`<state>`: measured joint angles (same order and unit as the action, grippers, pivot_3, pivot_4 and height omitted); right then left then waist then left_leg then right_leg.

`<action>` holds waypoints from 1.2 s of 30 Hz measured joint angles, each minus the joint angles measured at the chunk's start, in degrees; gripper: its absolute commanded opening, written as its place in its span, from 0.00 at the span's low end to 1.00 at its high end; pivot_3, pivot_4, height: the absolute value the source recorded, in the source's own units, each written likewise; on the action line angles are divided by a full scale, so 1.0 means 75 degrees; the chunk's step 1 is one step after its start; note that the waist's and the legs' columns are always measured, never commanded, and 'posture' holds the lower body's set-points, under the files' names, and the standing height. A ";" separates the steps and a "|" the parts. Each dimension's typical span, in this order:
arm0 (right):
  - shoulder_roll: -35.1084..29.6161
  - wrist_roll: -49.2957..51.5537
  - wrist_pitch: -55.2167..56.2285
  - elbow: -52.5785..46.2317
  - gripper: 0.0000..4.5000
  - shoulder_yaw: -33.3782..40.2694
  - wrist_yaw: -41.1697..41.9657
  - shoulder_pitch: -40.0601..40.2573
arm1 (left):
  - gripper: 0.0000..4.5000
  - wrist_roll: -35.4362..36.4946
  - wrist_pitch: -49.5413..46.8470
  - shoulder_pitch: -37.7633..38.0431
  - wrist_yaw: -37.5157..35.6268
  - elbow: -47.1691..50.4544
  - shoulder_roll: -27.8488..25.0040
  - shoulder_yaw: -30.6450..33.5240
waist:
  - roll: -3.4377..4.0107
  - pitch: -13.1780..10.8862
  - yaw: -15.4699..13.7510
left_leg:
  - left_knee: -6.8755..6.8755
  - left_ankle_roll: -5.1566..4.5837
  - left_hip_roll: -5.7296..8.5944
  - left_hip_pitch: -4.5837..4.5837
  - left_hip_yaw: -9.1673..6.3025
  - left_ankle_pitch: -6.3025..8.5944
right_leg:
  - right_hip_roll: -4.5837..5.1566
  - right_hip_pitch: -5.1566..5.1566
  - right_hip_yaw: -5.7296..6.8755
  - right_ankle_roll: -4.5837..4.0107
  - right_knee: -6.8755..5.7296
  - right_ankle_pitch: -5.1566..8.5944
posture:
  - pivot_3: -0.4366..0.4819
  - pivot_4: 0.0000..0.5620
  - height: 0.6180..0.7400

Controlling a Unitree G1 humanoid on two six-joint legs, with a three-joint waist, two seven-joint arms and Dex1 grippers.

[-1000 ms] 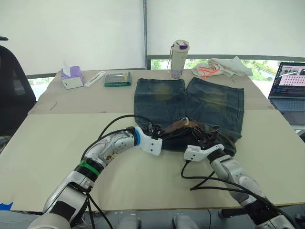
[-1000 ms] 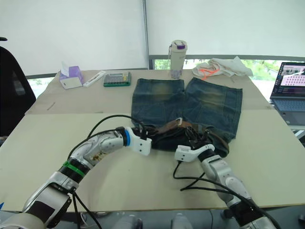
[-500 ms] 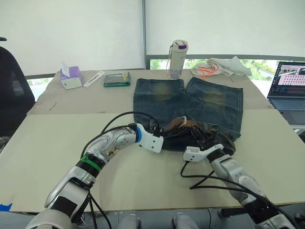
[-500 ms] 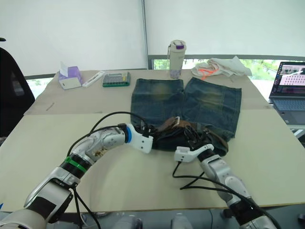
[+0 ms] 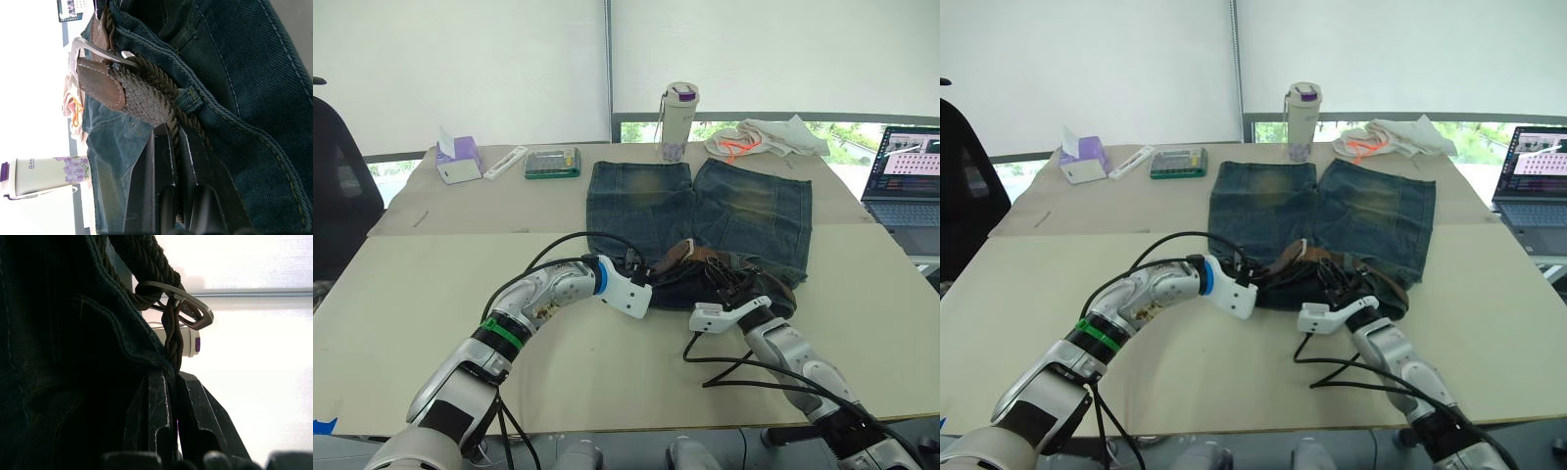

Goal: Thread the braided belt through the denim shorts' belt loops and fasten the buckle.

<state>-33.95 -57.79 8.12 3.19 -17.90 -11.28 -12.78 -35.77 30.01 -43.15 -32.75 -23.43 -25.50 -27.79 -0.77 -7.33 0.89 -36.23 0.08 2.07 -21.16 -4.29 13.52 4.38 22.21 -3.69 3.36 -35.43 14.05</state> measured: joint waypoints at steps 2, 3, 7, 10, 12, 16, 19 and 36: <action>0.0000 0.0001 0.0003 0.0011 0.00 -0.0003 0.0000 0.0000 | 0.00 0.0000 0.0006 0.0000 0.0000 0.0000 -0.0001 0.0000 | 0.0000 0.0000 0.0000 | 0.0000 0.0000 0.0000 0.0000 0.0000 0.0000 | 0.0000 0.0000 0.0000 0.0000 -0.0001 0.0000 | 0.48 0.27 1.00; 0.0001 0.0002 0.0005 0.0018 0.00 -0.0005 0.0000 0.0000 | 0.00 -0.0001 0.0008 0.0000 0.0000 0.0000 -0.0001 0.0000 | 0.0000 0.0000 0.0000 | 0.0000 0.0000 0.0000 0.0000 0.0000 0.0000 | 0.0000 0.0000 0.0000 0.0000 -0.0001 0.0000 | 0.48 0.27 1.00; 0.0022 0.0044 0.0006 0.0053 0.00 -0.0004 0.0000 0.0000 | 0.00 -0.0001 0.0005 0.0000 0.0025 0.0000 0.0000 0.0001 | 0.0000 0.0001 0.0001 | 0.0000 0.0000 0.0000 0.0001 0.0000 0.0000 | 0.0000 0.0000 0.0000 0.0000 -0.0003 0.0000 | 0.48 0.27 1.00; 0.0164 0.0281 0.0000 0.0167 0.00 0.0093 0.0000 0.0049 | 0.00 0.0052 -0.0089 0.0051 0.0395 -0.0001 0.0161 0.0228 | -0.0001 0.0001 0.0000 | -0.0003 0.0000 0.0000 0.0001 0.0000 0.0000 | 0.0000 0.0000 0.0000 0.0000 -0.0005 0.0000 | 0.48 0.27 1.00; 0.0229 0.0432 -0.0002 0.0199 0.00 0.0128 0.0003 0.0116 | 0.00 0.0510 -0.0270 0.0217 0.0721 -0.0007 0.0488 0.0612 | 0.0000 0.0001 0.0000 | -0.0008 0.0000 0.0000 0.0001 -0.0001 0.0000 | 0.0001 0.0000 -0.0001 0.0000 -0.0027 0.0000 | 0.48 0.27 1.00; 0.0289 0.0581 0.0000 0.0208 0.00 0.0124 0.0007 0.0158 | 0.00 0.1782 -0.0519 0.0636 0.1145 -0.0167 0.1329 0.1342 | 0.0000 0.0003 -0.0002 | -0.0018 0.0000 0.0000 0.0002 -0.0003 0.0000 | 0.0002 -0.0001 -0.0001 0.0000 -0.0047 0.0000 | 0.48 0.27 1.00; 0.0296 0.0613 0.0002 0.0210 0.00 0.0109 0.0009 0.0159 | 0.00 0.2786 -0.0672 0.0813 0.1274 -0.0397 0.1906 0.1867 | -0.0001 0.0003 0.0003 | -0.0021 0.0000 0.0000 0.0004 -0.0001 0.0000 | 0.0000 0.0002 -0.0003 0.0000 -0.0045 0.0001 | 0.48 0.27 1.00; 0.0475 0.0996 0.0238 0.0251 0.00 0.0067 0.0129 0.0254 | 0.00 0.6902 -0.2249 0.1311 0.0446 -0.0249 0.3248 0.3823 | -0.0002 0.0004 0.0020 | -0.0025 0.0000 0.0001 0.0010 0.0002 0.0000 | -0.0001 -0.0001 -0.0010 -0.0003 -0.0040 0.0003 | 0.48 0.27 1.00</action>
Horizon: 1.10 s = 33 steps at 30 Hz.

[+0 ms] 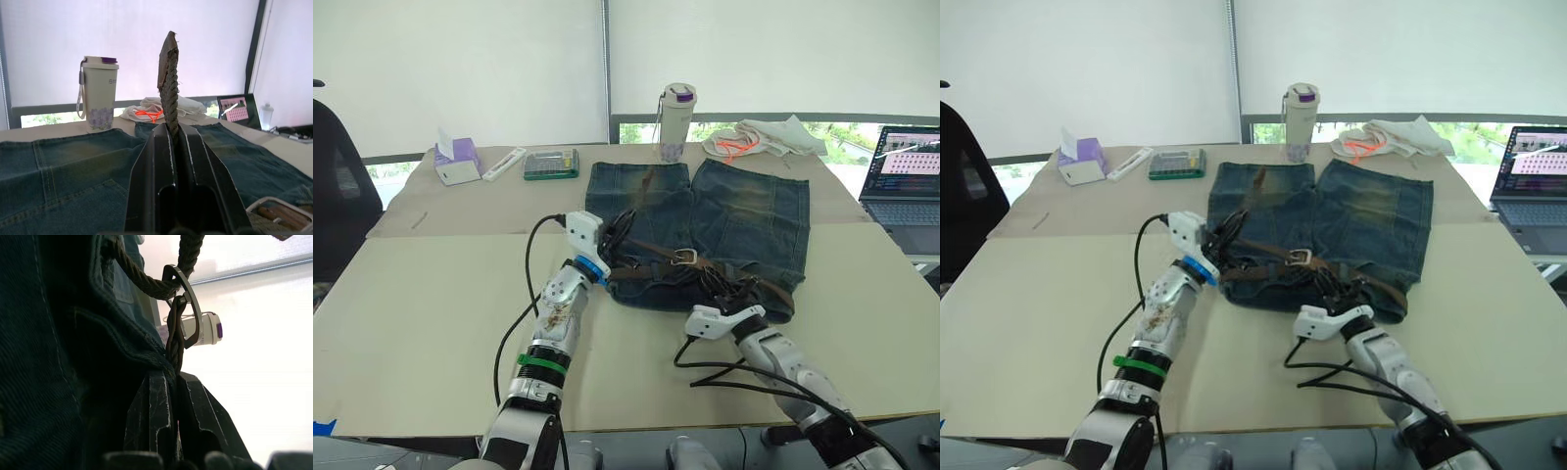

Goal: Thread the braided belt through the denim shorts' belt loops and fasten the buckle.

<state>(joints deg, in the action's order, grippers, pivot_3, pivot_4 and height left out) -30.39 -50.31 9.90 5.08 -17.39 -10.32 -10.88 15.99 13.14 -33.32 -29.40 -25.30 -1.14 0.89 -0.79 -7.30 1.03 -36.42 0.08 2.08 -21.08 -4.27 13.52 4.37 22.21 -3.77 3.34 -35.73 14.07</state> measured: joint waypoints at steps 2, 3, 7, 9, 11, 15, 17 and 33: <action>0.0065 0.0262 0.0040 0.0002 0.00 0.0029 0.0092 0.0014 | 0.00 -0.0001 -0.0020 0.0001 -0.0069 -0.0002 -0.0028 0.0016 | -0.0001 0.0000 -0.0003 | 0.0000 0.0000 0.0000 0.0000 0.0000 0.0000 | -0.0001 -0.0001 0.0000 0.0000 0.0001 0.0000 | 0.48 0.27 1.00; 0.0140 0.0562 0.0089 0.0000 0.10 0.0062 0.0260 0.0042 | 0.00 -0.0007 -0.0020 0.0002 -0.0104 -0.0006 -0.0050 0.0014 | -0.0002 0.0001 -0.0002 | 0.0000 0.0000 -0.0001 0.0000 -0.0001 0.0000 | -0.0002 -0.0002 0.0000 0.0000 0.0003 0.0000 | 0.48 0.27 1.00; 0.0260 0.1676 0.0076 -0.0115 0.42 0.0161 0.1341 0.0299 | 0.00 -0.0122 0.0066 0.0003 -0.0230 -0.0068 -0.0072 -0.0113 | -0.0002 0.0001 -0.0002 | -0.0001 0.0000 0.0000 0.0000 -0.0002 0.0000 | -0.0001 -0.0005 -0.0001 0.0000 0.0005 0.0000 | 0.48 0.27 1.00; 0.0218 0.2153 0.0088 -0.0251 0.58 0.0346 0.1756 0.0308 | 0.00 -0.0200 0.0124 0.0002 -0.0236 -0.0075 -0.0034 -0.0149 | -0.0005 0.0004 0.0003 | -0.0001 0.0000 -0.0001 0.0006 -0.0002 0.0000 | -0.0002 -0.0010 -0.0002 0.0000 0.0006 0.0000 | 0.48 0.27 1.00; 0.0105 0.2490 0.0155 -0.0340 0.72 0.0482 0.2043 0.0310 | 0.00 -0.0343 0.0217 -0.0006 -0.0236 -0.0140 -0.0013 -0.0217 | -0.0008 0.0007 -0.0006 | -0.0001 0.0000 -0.0002 0.0007 -0.0003 0.0000 | -0.0003 -0.0011 -0.0001 -0.0001 0.0006 0.0001 | 0.48 0.27 1.00; -0.0070 0.3630 0.0308 -0.0543 0.80 0.0960 0.2887 0.0437 | 0.00 -0.0784 0.0508 -0.0031 -0.0282 -0.0576 -0.0026 -0.0476 | -0.0010 0.0007 -0.0021 | -0.0001 0.0000 0.0000 0.0004 -0.0001 0.0000 | -0.0001 -0.0012 -0.0001 0.0000 0.0013 0.0001 | 0.48 0.27 1.00; -0.0069 0.4268 0.0310 -0.0620 0.80 0.1076 0.3337 0.0527 | 0.00 -0.0995 0.0660 -0.0084 -0.0300 -0.0800 -0.0032 -0.0599 | -0.0011 0.0007 -0.0025 | -0.0001 0.0000 0.0000 0.0002 -0.0001 0.0000 | -0.0001 -0.0012 -0.0001 0.0000 0.0014 0.0001 | 0.48 0.27 1.00; 0.2768 1.1548 -0.6364 -0.2946 0.80 0.3780 0.2756 -0.0852 | 0.00 -0.2915 0.2787 -0.0713 0.0049 -0.2283 -0.0176 -0.1746 | -0.0007 0.0007 0.0002 | -0.0001 -0.0004 -0.0009 -0.0004 -0.0044 0.0003 | -0.0001 0.0007 -0.0009 -0.0003 -0.0014 -0.0001 | 0.48 0.27 1.00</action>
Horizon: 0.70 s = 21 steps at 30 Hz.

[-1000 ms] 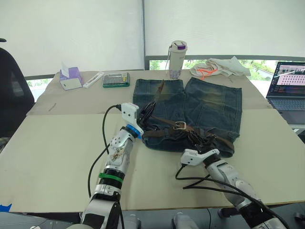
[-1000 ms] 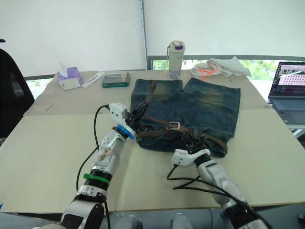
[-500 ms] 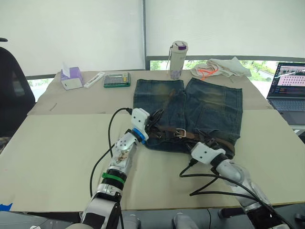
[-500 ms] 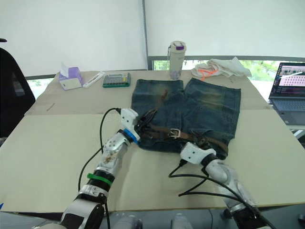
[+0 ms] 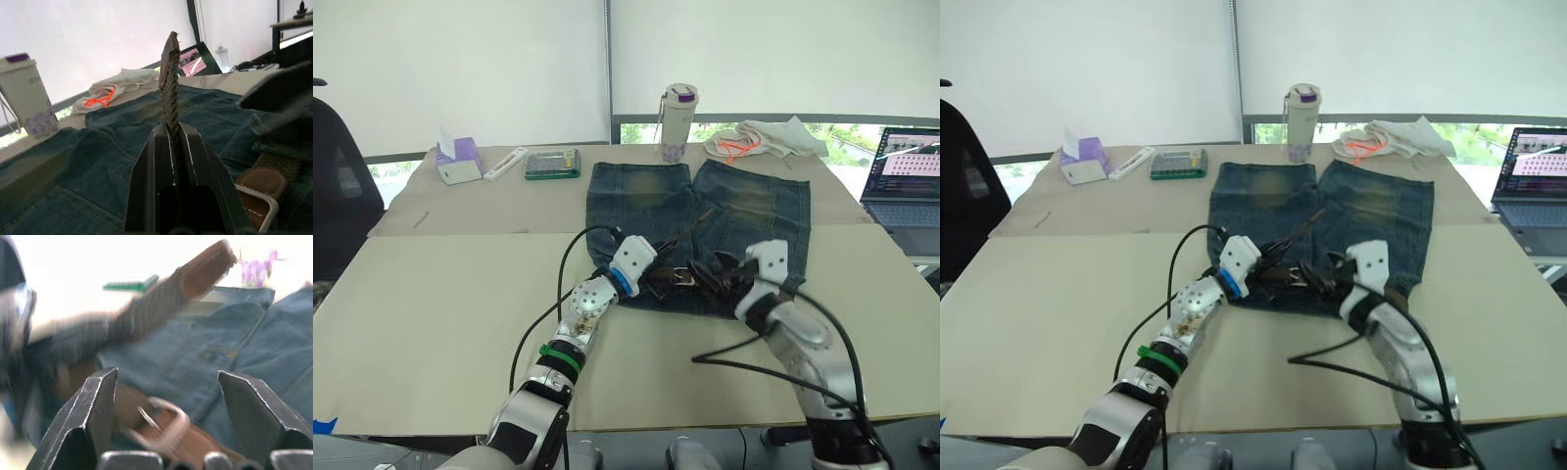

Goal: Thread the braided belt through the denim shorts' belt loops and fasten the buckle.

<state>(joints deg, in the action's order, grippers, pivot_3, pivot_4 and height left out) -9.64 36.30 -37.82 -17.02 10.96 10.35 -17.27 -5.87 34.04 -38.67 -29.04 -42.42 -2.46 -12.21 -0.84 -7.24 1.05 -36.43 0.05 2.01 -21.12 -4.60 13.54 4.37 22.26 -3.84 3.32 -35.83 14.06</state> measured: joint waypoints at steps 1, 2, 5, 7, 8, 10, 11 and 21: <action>0.0233 0.0489 -0.0389 -0.0003 0.80 0.0291 -0.0470 -0.0294 | 0.00 -0.0257 0.0228 -0.0043 0.0127 -0.0038 -0.0072 -0.0121 | 0.0004 0.0002 -0.0030 | 0.0007 0.0000 0.0007 0.0002 -0.0006 0.0000 | 0.0005 0.0002 0.0001 0.0000 -0.0002 0.0000 | 0.48 0.27 1.00; 0.0407 0.1124 -0.0861 -0.0007 0.80 0.0646 -0.0989 -0.0607 | 0.00 -0.0616 0.0576 -0.0127 0.0365 -0.0111 -0.0118 -0.0281 | 0.0006 0.0003 -0.0088 | 0.0008 0.0000 0.0009 -0.0001 -0.0011 0.0000 | 0.0007 -0.0001 0.0008 0.0000 -0.0004 0.0000 | 0.48 0.27 1.00; 0.0568 0.2356 -0.1575 -0.0033 0.80 0.1182 -0.1758 -0.0817 | 0.00 -0.1446 0.1167 -0.0241 0.1114 -0.0271 -0.0449 -0.0528 | 0.0008 0.0005 -0.0172 | 0.0009 -0.0003 0.0016 -0.0007 -0.0010 0.0002 | 0.0012 -0.0003 0.0011 0.0003 -0.0012 -0.0001 | 0.48 0.27 1.00; 0.0552 0.2862 -0.1858 -0.0030 0.75 0.1445 -0.2134 -0.0815 | 0.00 -0.1829 0.1373 -0.0264 0.1545 -0.0421 -0.0607 -0.0624 | 0.0009 0.0005 -0.0172 | 0.0009 -0.0005 0.0017 -0.0009 -0.0007 0.0003 | 0.0013 -0.0002 0.0010 0.0003 -0.0012 -0.0002 | 0.48 0.27 1.00; 0.0517 0.3030 -0.1966 -0.0029 0.68 0.1530 -0.2305 -0.0816 | 0.00 -0.2002 0.1471 -0.0266 0.1744 -0.0491 -0.0672 -0.0661 | 0.0009 0.0005 -0.0171 | 0.0009 -0.0005 0.0017 -0.0008 -0.0007 0.0003 | 0.0012 -0.0001 0.0010 0.0004 -0.0014 -0.0001 | 0.48 0.27 1.00; 0.0494 0.3309 -0.2028 -0.0009 0.54 0.1681 -0.2694 -0.0820 | 0.00 -0.2331 0.1643 -0.0304 0.2151 -0.0599 -0.0718 -0.0762 | 0.0009 0.0005 -0.0169 | 0.0008 -0.0005 0.0016 -0.0008 0.0002 0.0003 | 0.0010 -0.0001 0.0010 0.0004 -0.0011 -0.0001 | 0.48 0.27 1.00; 0.0496 0.3466 -0.2028 0.0011 0.46 0.1729 -0.2892 -0.0824 | 0.00 -0.2511 0.1703 -0.0363 0.2353 -0.0668 -0.0758 -0.0827 | 0.0009 0.0005 -0.0158 | 0.0008 -0.0005 0.0016 -0.0007 0.0007 0.0003 | 0.0009 -0.0001 0.0011 0.0005 -0.0009 0.0000 | 0.48 0.27 1.00; 0.0385 0.4286 -0.2026 0.0073 0.01 0.1702 -0.3672 -0.0824 | 0.00 -0.2754 0.2121 -0.0616 0.2804 -0.1068 -0.0804 -0.1101 | 0.0009 0.0005 -0.0005 | 0.0015 -0.0006 0.0008 -0.0007 0.0019 0.0003 | 0.0002 0.0001 0.0013 0.0006 -0.0009 0.0000 | 0.48 0.27 1.00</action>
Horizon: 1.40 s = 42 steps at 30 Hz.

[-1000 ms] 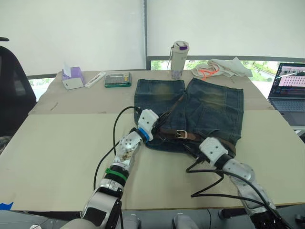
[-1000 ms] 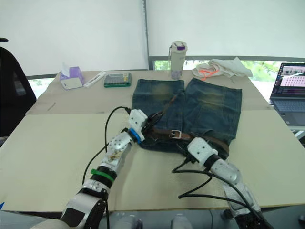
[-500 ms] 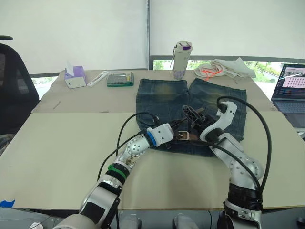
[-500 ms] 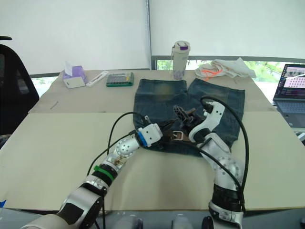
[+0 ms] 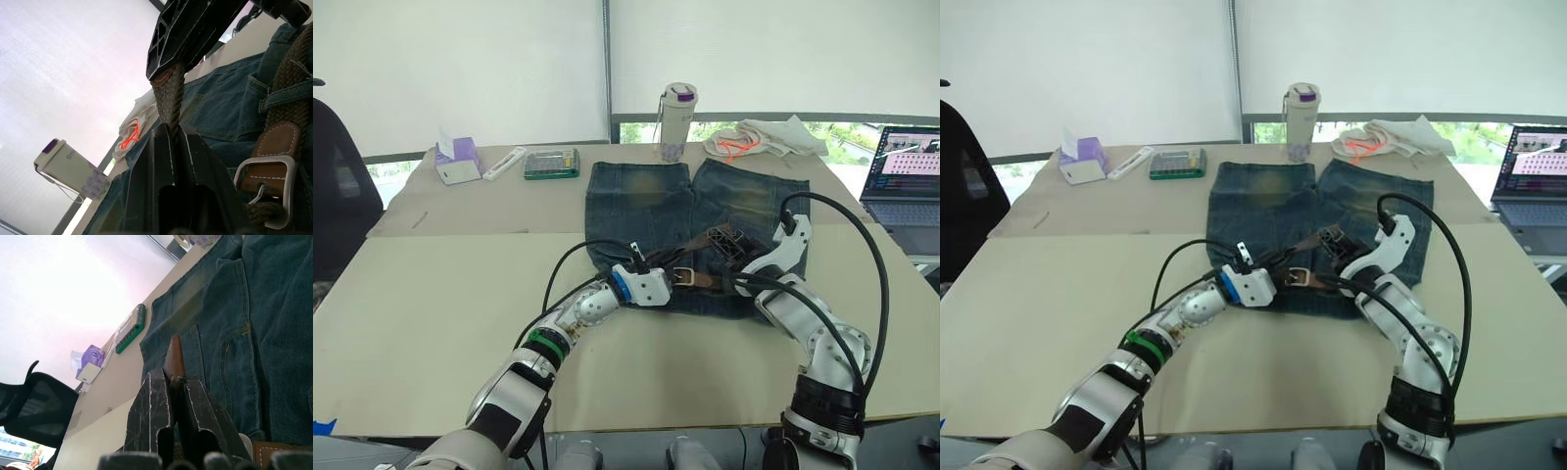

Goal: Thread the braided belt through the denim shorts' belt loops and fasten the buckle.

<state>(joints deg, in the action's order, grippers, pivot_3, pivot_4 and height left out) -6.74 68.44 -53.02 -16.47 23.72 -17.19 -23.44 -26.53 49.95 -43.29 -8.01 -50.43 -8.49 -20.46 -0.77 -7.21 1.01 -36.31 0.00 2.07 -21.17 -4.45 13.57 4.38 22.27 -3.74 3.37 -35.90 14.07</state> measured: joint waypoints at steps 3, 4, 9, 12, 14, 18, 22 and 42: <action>-0.0003 0.0048 0.0018 0.0014 0.00 -0.0050 -0.0093 0.0016 | 0.22 0.0362 0.0000 0.0001 -0.0508 -0.0026 -0.0001 0.0002 | 0.0000 0.0000 -0.0001 | -0.0001 0.0000 0.0001 -0.0002 0.0004 0.0000 | 0.0002 -0.0001 0.0000 0.0000 0.0000 0.0000 | 0.48 0.27 1.00; -0.0003 0.0049 0.0033 0.0014 0.00 -0.0064 -0.0109 0.0016 | 0.30 0.0470 0.0000 0.0001 -0.0667 -0.0023 0.0003 0.0001 | 0.0000 0.0000 -0.0001 | -0.0001 0.0000 0.0002 -0.0003 0.0004 0.0000 | 0.0002 -0.0001 0.0001 0.0000 0.0000 0.0000 | 0.48 0.27 1.00; 0.0029 -0.0038 0.0239 0.0012 0.00 -0.0197 -0.0118 0.0016 | 0.66 0.0841 -0.0076 0.0054 -0.1111 0.0182 0.0002 0.0025 | 0.0000 0.0000 -0.0001 | -0.0001 0.0000 0.0001 -0.0003 0.0003 0.0000 | 0.0002 -0.0001 0.0000 0.0001 0.0001 0.0000 | 0.48 0.27 1.00; 0.0088 -0.0290 0.0445 0.0003 0.00 -0.0404 -0.0115 0.0019 | 0.89 0.0826 -0.0415 0.0087 -0.1166 0.0620 -0.0050 0.0047 | 0.0000 0.0000 0.0002 | -0.0001 0.0000 0.0001 -0.0003 0.0001 0.0000 | 0.0000 -0.0001 0.0000 0.0001 0.0003 0.0001 | 0.48 0.27 1.00; 0.0140 -0.0359 0.0534 -0.0003 0.00 -0.0490 -0.0121 0.0021 | 0.99 0.0703 -0.0616 0.0087 -0.1111 0.0877 -0.0132 0.0045 | 0.0001 0.0000 0.0002 | -0.0001 0.0000 0.0000 -0.0002 0.0000 0.0000 | 0.0000 -0.0001 0.0000 0.0001 0.0002 0.0001 | 0.48 0.27 1.00; 0.0315 -0.0668 0.0701 -0.0169 0.00 -0.0758 -0.0343 0.0027 | 0.99 -0.0064 -0.1492 0.0083 -0.0747 0.1485 -0.0335 0.0002 | 0.0002 0.0000 0.0005 | 0.0001 0.0000 0.0000 -0.0001 -0.0004 0.0000 | -0.0001 0.0000 0.0000 0.0001 0.0001 0.0001 | 0.48 0.27 1.00; 0.0560 -0.0873 0.0869 -0.0286 0.00 -0.1008 -0.0460 0.0033 | 0.99 -0.0479 -0.2298 0.0082 -0.0621 0.1893 -0.0274 -0.0130 | 0.0002 -0.0001 0.0003 | 0.0000 0.0000 0.0001 -0.0002 -0.0004 0.0000 | 0.0000 0.0000 0.0001 0.0002 0.0001 0.0001 | 0.48 0.27 1.00; 0.0922 -0.1588 0.1203 -0.0560 0.00 -0.1290 -0.0623 0.0217 | 0.00 -0.0952 -0.4153 0.0440 -0.0788 0.3454 -0.0087 -0.0496 | 0.0005 -0.0002 0.0007 | 0.0004 0.0000 -0.0002 -0.0001 -0.0008 0.0000 | 0.0000 0.0004 0.0000 0.0002 0.0011 0.0002 | 0.48 0.27 1.00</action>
<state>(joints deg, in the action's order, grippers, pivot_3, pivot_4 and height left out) 0.17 56.53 -44.00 -20.67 14.04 -21.86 -21.81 -33.67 18.80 -39.99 -13.92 -24.53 -9.14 -24.18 -0.74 -7.23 1.06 -36.28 0.00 2.05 -21.17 -4.52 13.57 4.38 22.30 -3.74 3.38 -35.82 14.08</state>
